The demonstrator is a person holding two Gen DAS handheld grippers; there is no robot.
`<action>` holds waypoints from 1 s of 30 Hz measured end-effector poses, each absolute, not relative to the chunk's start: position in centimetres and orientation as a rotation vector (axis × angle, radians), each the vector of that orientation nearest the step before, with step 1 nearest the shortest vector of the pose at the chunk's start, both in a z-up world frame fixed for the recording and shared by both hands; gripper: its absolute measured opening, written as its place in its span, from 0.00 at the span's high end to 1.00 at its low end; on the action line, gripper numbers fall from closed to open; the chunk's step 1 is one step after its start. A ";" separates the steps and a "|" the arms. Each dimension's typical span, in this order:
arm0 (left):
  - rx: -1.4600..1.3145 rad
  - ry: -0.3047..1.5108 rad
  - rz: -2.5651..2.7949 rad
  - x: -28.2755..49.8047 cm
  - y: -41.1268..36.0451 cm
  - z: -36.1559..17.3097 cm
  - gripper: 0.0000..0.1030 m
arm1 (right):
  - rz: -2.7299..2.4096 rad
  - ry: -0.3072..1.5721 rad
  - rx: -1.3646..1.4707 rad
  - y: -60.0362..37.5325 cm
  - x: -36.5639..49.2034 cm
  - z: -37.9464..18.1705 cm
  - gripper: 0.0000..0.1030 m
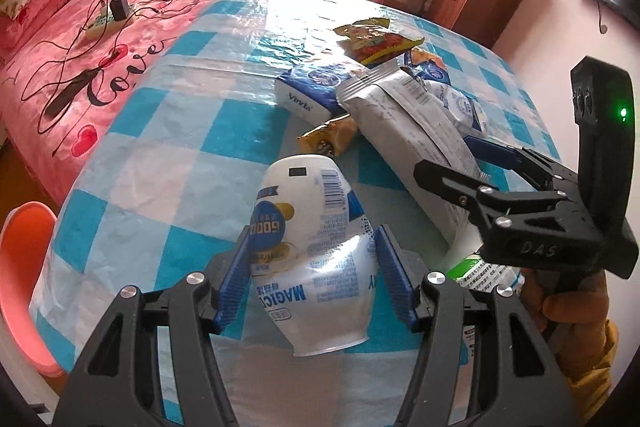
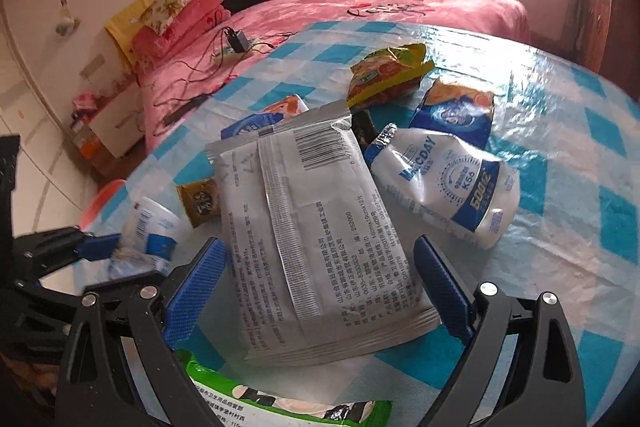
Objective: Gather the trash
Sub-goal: 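Lift white milk bag with left tool while right tool lifts white printed packet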
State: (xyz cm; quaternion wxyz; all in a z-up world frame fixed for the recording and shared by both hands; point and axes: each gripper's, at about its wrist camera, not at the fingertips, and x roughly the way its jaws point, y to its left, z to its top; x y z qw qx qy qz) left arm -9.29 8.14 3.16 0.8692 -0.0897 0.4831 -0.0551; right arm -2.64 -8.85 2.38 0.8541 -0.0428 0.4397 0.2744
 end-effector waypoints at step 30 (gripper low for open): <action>-0.330 0.923 -0.189 -10.5 15.9 1.6 0.41 | 0.522 0.846 0.052 -10.5 -3.2 3.5 0.25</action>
